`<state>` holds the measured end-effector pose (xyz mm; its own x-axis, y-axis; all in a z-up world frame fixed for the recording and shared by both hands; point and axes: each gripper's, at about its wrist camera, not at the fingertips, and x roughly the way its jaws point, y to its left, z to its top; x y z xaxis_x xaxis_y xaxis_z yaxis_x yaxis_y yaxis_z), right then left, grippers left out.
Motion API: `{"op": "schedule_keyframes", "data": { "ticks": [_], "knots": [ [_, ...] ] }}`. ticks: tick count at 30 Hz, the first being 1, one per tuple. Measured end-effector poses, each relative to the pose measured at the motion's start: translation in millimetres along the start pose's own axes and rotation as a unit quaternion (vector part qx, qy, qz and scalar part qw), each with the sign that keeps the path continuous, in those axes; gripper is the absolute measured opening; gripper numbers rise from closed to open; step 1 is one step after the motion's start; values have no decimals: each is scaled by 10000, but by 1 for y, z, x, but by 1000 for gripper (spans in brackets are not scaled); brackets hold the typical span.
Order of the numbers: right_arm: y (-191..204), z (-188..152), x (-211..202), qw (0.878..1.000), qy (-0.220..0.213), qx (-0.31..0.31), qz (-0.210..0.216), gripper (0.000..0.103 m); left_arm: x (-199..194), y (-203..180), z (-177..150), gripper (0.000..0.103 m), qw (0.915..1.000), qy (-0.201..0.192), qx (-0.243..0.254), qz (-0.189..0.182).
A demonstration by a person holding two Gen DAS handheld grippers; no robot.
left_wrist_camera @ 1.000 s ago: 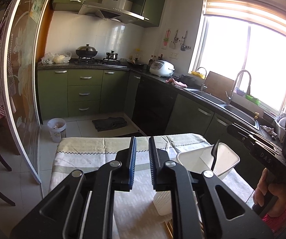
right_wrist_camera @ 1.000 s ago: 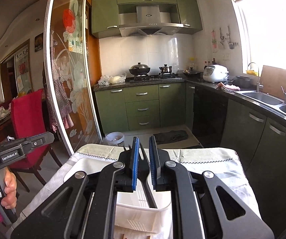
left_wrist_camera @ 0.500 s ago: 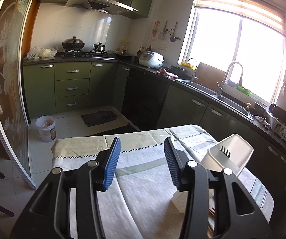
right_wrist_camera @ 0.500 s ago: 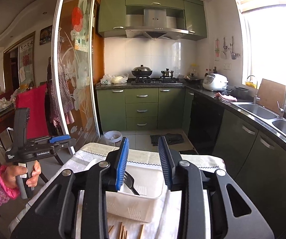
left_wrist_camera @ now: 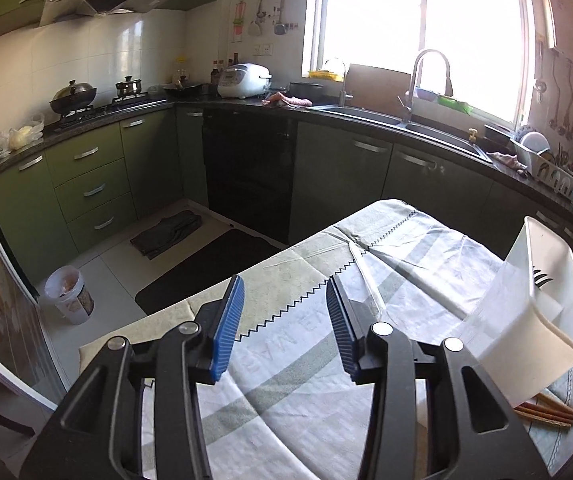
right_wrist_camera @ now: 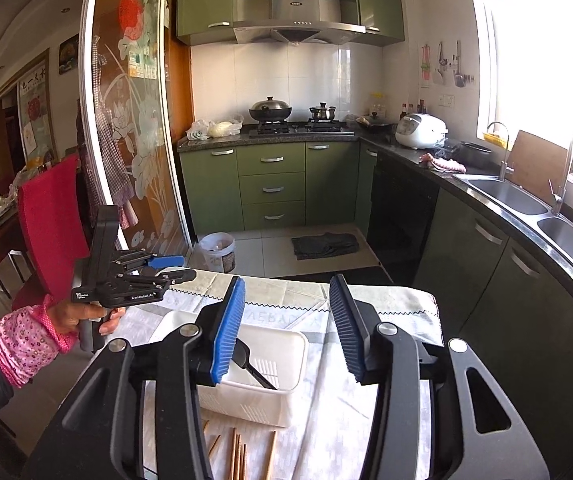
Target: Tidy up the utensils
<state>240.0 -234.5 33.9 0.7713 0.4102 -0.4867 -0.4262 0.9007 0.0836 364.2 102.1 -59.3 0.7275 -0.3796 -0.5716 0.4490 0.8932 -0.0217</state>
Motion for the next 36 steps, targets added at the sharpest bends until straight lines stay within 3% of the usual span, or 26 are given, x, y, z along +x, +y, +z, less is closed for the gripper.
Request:
{"op": "schedule_keyframes", "data": {
  "ticks": [5, 12, 22, 32, 36],
  "knots": [
    [-19, 8, 27, 9992, 309, 236, -33, 45, 48, -5, 3, 34, 9971, 439, 358, -500],
    [-27, 4, 53, 9972, 632, 387, -87, 45, 113, -34, 15, 32, 9852, 1043, 519, -1255],
    [-27, 0, 61, 9960, 819, 351, -113, 48, 176, -66, 9, 28, 9779, 1848, 390, -902],
    [-41, -10, 60, 9946, 911, 481, -157, 49, 180, -78, 13, 23, 9782, 1973, 603, -241],
    [-46, -11, 62, 9939, 946, 547, -147, 48, 181, -83, 15, 18, 9769, 2036, 635, -166]
  ]
}}
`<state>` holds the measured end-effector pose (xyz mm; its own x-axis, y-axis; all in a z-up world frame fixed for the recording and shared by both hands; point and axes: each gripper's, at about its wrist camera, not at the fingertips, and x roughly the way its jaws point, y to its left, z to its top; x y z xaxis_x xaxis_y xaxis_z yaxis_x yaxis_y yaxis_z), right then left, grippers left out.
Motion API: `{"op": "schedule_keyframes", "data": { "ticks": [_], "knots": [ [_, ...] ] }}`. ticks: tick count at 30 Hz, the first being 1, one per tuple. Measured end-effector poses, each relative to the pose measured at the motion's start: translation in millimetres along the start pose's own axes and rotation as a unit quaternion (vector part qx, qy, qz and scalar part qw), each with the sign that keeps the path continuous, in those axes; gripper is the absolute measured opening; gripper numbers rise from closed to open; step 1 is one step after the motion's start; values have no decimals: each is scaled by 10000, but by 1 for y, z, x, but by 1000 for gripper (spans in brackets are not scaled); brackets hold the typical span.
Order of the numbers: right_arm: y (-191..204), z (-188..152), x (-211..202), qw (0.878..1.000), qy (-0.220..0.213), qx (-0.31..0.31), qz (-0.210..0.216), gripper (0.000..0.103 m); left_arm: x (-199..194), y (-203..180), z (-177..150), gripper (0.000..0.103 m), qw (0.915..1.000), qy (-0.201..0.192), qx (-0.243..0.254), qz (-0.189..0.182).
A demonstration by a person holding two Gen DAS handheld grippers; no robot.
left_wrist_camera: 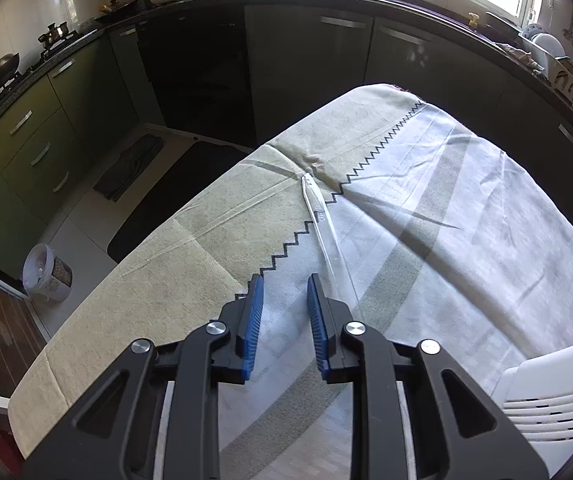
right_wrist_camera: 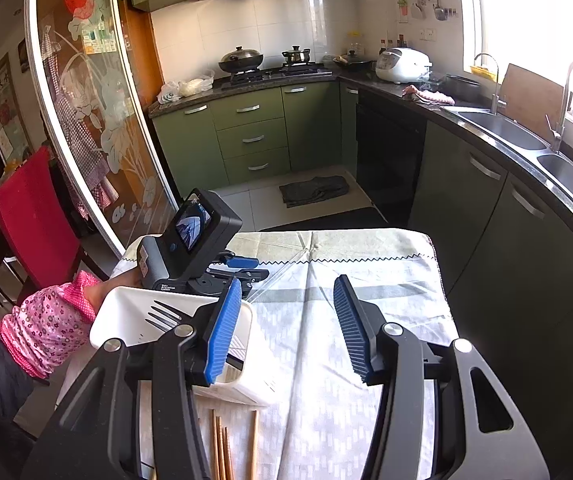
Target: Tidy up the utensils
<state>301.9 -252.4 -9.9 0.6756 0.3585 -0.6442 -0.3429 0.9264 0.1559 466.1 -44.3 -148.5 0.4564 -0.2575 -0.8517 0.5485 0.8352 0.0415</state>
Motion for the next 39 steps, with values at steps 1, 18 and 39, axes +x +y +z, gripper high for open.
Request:
{"op": "schedule_keyframes", "data": {
  "ticks": [1, 18, 39],
  "knots": [
    [-1, 0, 0, 10000, 9, 0, 5, 48, 0, -1, 0, 15, 10000, 7, 21, -15],
    [-6, -7, 7, 9998, 175, 34, -79, 48, -3, 19, 10, 9, 9960, 9, -418, -790],
    [0, -2, 10, 9993, 349, 56, -116, 49, 11, -9, 21, 15, 9982, 321, -135, -483]
  ]
}}
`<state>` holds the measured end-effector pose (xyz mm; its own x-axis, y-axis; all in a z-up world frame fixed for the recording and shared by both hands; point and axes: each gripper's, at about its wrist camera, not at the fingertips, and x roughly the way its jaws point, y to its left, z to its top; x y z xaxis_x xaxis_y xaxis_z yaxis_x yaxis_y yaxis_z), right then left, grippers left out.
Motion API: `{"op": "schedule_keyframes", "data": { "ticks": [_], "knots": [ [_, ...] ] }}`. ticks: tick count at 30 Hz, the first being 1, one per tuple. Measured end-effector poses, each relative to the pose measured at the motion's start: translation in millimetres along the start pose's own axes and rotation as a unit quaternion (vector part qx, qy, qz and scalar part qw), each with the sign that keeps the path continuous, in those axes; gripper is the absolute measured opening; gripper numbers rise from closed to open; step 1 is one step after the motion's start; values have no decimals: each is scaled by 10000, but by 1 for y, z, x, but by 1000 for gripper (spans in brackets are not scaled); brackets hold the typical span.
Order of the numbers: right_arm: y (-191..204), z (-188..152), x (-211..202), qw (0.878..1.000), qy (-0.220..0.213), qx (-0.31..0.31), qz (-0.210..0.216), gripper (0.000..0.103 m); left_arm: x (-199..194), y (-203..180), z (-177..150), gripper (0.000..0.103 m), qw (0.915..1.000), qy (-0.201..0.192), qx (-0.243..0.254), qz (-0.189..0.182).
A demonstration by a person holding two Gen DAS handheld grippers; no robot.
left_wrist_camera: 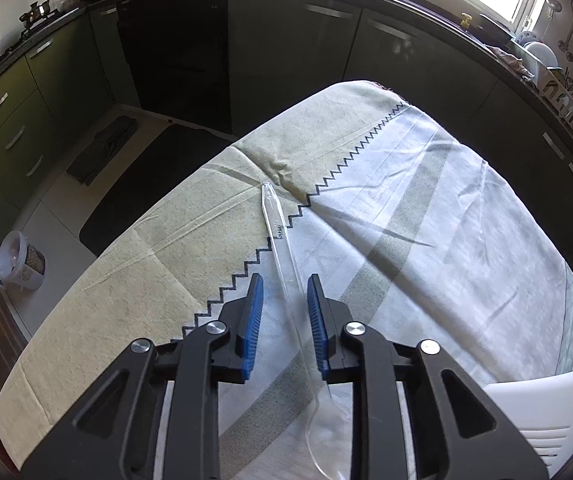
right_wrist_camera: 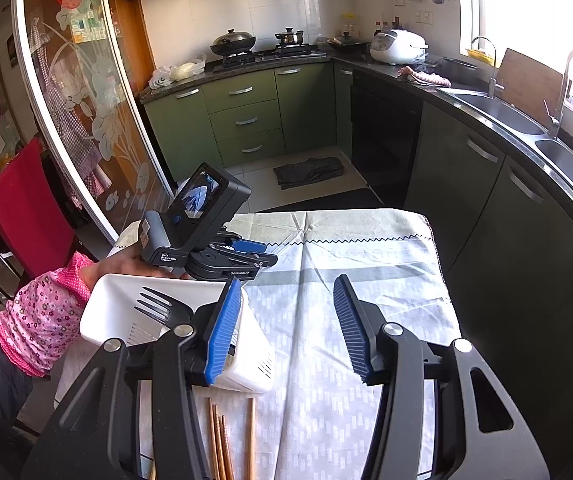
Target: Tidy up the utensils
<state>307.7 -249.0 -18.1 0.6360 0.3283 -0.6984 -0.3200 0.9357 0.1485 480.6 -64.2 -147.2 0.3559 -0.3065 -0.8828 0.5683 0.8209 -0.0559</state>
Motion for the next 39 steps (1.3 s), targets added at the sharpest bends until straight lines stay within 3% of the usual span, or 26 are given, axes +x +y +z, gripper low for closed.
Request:
{"op": "schedule_keyframes", "data": {
  "ticks": [9, 20, 28, 33, 39],
  "knots": [
    [-6, -1, 0, 9999, -18, 77, 65, 49, -9, 9, -11, 10, 9998, -14, 63, 177],
    [-3, -7, -26, 9988, -296, 16, 381, 49, -67, 28, -48, 10, 9982, -307, -253, 453],
    [1, -18, -77, 9941, -749, -142, 777, 49, -146, 29, -68, 10, 9910, -544, -613, 1057],
    [2, -35, -109, 9883, -1024, -262, 1095, 49, -215, 4, -73, 10, 9828, -895, -757, 1424],
    [-6, -62, -138, 9805, -1243, -328, 1485, 49, -277, -49, -67, 10, 9738, -1567, -958, 1344]
  ]
}}
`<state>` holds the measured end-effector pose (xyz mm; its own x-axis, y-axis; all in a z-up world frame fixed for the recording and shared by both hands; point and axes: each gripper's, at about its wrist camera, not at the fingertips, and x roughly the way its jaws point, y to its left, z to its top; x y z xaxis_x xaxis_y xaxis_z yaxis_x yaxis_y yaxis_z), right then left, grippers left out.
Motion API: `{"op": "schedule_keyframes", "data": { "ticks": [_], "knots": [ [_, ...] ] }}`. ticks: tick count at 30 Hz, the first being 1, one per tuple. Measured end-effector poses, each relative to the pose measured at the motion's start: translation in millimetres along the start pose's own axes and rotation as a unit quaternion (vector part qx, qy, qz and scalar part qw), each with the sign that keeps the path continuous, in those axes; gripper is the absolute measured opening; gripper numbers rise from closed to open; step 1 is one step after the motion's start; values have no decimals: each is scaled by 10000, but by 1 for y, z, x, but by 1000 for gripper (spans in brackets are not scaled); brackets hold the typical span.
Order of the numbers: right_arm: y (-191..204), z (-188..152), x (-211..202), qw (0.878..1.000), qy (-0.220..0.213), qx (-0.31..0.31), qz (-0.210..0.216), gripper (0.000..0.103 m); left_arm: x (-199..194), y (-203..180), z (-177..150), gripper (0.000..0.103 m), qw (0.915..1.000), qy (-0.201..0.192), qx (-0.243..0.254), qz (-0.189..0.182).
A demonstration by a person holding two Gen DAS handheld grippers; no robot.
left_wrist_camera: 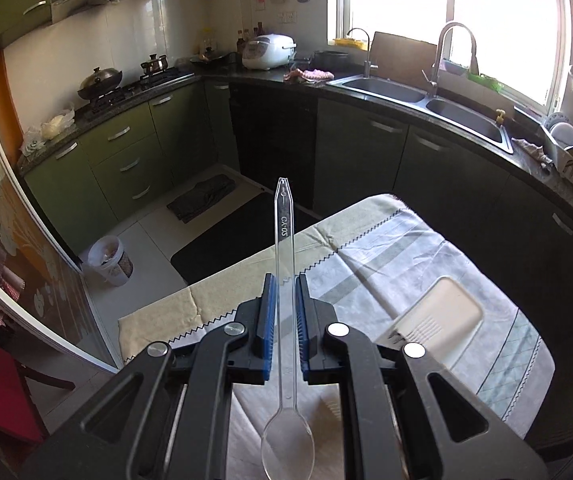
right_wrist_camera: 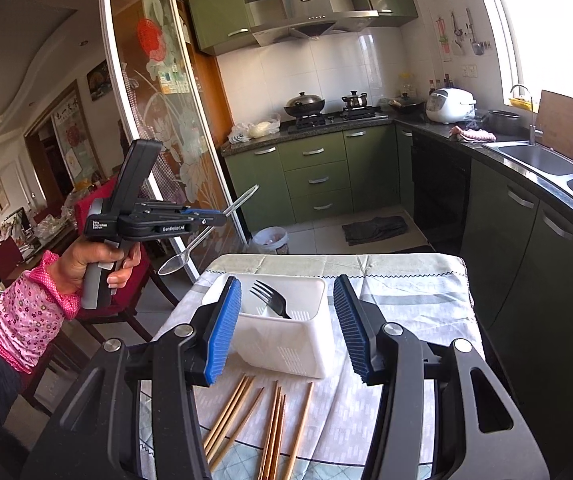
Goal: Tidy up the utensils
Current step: 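Lower the clear spoon into the white holder and open the left tool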
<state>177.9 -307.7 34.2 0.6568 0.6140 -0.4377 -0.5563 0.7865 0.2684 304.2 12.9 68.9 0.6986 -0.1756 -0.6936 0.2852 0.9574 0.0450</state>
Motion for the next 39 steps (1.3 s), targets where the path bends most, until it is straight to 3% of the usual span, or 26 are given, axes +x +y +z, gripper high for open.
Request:
{"op": "schedule_keyframes", "data": {
  "ticks": [4, 9, 13, 19, 25, 32, 39],
  "knots": [
    [-7, -14, -19, 9997, -98, 96, 181, 49, -19, -30, 10, 10, 9977, -603, -220, -198],
    [-21, -29, -41, 9988, -249, 260, 322, 49, -9, -49, 8, 10, 9911, -1182, -554, -259],
    [-31, -36, -54, 9981, -317, 369, 367, 49, 5, -53, -3, 10, 9859, -1478, -759, -179],
    [-38, -40, -62, 9973, -375, 476, 425, 49, 10, -63, -24, 10, 9808, -1824, -683, 37],
    [-34, -40, -63, 9968, -416, 460, 501, 49, 18, -74, -31, 10, 9766, -2067, -523, 273],
    [-38, -41, -65, 9963, -446, 513, 523, 49, 22, -70, -47, 10, 9749, -2084, -507, 605],
    [-38, -44, -61, 9961, -400, 558, 553, 49, 26, -69, -59, 10, 9778, -1980, -467, 509]
  ]
}}
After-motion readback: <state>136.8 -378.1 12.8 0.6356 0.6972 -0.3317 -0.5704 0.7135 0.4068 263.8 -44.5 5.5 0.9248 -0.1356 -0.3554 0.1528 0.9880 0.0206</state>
